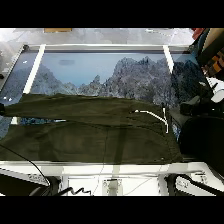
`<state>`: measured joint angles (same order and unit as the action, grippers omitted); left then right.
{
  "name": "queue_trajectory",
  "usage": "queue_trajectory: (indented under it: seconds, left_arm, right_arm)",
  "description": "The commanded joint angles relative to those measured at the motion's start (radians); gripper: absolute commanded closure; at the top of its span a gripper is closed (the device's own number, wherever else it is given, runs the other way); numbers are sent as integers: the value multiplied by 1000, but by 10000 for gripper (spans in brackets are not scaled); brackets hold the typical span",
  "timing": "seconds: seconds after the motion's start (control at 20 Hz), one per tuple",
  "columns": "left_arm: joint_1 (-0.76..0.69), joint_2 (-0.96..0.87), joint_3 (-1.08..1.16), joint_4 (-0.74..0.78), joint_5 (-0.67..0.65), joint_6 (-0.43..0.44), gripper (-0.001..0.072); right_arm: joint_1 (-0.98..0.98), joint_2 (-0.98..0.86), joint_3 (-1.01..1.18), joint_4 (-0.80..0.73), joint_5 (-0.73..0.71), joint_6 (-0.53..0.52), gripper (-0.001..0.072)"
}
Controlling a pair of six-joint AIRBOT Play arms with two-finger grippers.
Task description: Fold the clothes and pants, and hang the long-sleeved shirts on hangers.
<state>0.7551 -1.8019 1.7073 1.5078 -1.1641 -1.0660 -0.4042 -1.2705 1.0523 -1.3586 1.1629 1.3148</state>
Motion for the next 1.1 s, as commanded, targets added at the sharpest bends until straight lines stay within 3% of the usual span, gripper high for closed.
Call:
queue_trajectory:
  seconds: [0.0,0.05,0.1,0.25,0.35,0.55,0.85,1.05]
  left_arm:
    - [0,-1,0,6,3,0,689]
    - [0,-1,0,0,-3,0,689]
    - [-2,-1,0,-5,-12,-3,689]
    - [-13,0,0,-5,-31,-7,689]
    - [-23,-1,0,-5,-39,-7,689]
    - [-48,-1,0,-5,-37,-7,689]
    - [-75,-1,0,-3,-37,-7,688]
    - [-80,-4,-1,-5,-37,-7,689]
  right_arm:
    - [-117,-24,-94,269,31,-105,403]
    - [-135,-47,-115,348,27,-127,287]
    - [-137,-72,-124,378,16,-143,239]
    - [-98,-151,-124,384,-62,-147,217]
    - [-74,-188,-124,385,-148,-147,155]
    - [-69,-248,-123,419,-215,-154,152]
    - [-69,-289,-123,607,-180,-349,163]
    - [-69,-289,-101,638,-235,-378,168]
